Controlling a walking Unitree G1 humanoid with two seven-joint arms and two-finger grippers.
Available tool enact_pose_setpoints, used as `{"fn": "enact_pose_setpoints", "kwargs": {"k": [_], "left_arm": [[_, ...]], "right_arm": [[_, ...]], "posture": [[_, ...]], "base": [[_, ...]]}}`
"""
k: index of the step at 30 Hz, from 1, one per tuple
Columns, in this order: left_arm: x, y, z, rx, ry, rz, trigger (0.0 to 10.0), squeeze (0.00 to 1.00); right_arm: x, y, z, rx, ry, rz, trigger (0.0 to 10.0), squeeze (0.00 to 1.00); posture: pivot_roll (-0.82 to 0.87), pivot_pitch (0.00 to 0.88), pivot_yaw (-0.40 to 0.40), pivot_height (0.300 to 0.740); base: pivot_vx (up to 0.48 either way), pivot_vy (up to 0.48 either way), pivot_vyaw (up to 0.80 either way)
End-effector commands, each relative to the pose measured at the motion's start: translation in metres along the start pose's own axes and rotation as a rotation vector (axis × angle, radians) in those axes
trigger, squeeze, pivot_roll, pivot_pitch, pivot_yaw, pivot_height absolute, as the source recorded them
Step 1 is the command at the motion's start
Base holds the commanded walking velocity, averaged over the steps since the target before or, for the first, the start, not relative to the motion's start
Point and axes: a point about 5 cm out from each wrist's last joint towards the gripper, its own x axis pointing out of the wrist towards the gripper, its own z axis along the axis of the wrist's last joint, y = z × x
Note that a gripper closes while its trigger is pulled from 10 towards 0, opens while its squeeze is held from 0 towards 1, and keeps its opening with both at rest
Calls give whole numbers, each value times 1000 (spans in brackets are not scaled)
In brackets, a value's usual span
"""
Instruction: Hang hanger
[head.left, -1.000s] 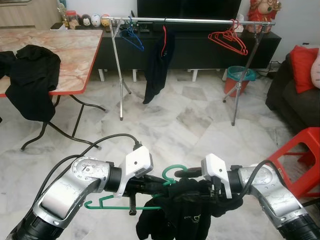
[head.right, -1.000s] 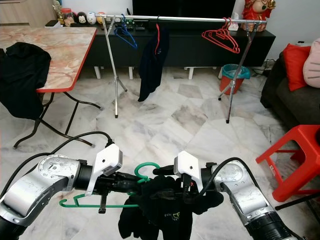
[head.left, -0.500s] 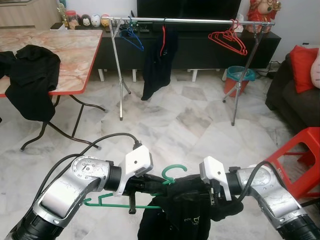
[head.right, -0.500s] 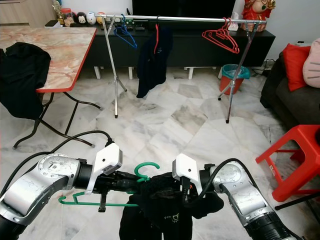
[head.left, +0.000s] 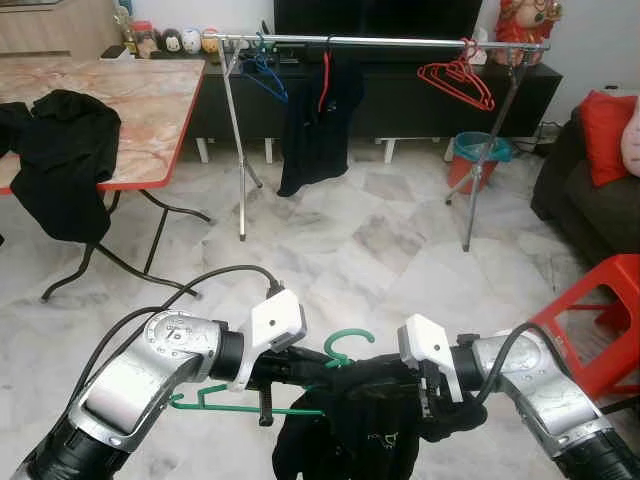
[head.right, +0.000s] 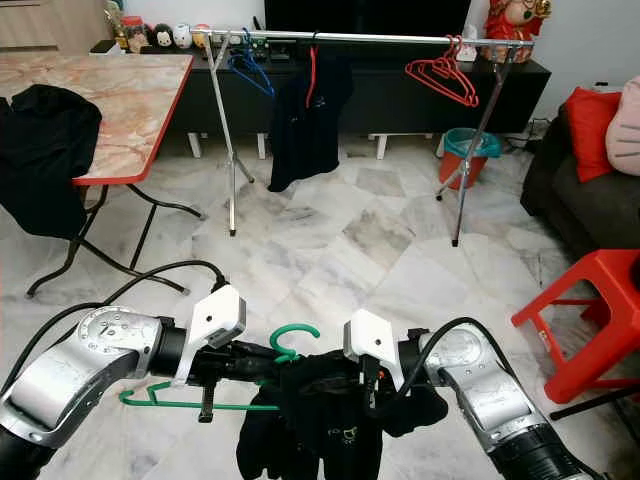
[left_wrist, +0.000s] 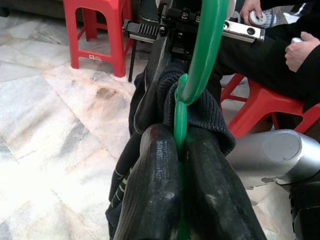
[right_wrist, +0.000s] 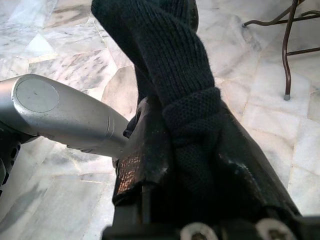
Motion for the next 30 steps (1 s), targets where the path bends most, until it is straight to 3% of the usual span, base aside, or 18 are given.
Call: {"fn": "enact_pose_setpoints", "kwargs": {"k": [1,6,7,8,9,18,30], "left_arm": [[2,0,17,81,-56,-22,10000,0],[2,1,17,79,-68,-12,10000,0],[2,1,17,79,-72,-12,10000,251],[2,1,17,79,-72,-12,10000,251],[2,1,17,73,-69,-17,10000,1000],[-6,8,13,75,-44,5,10000,1000],[-36,21,-6,70,72,103,10000,1000]], "right_arm": [[0,-2,0,-6,21,-23,0,0],[0,-3,1,-8,19,-25,0,0],[1,-3,1,-8,19,-25,0,0],[1,-3,1,-8,19,-25,0,0],[1,-3,1,-9,18,-27,0,0],[0,-8,0,-23,41,-53,0,0],[-19,-14,-6,-18,84,-132,0,0]], "posture": [[7,0,-28,740],[8,0,-28,740],[8,0,-27,740],[8,0,-27,740],[9,0,-27,740],[9,0,-25,740],[-2,0,-16,740]], "base": [[0,0,0],[0,0,0],[0,0,0],[0,0,0],[0,0,0],[0,0,0],[0,0,0]]}}
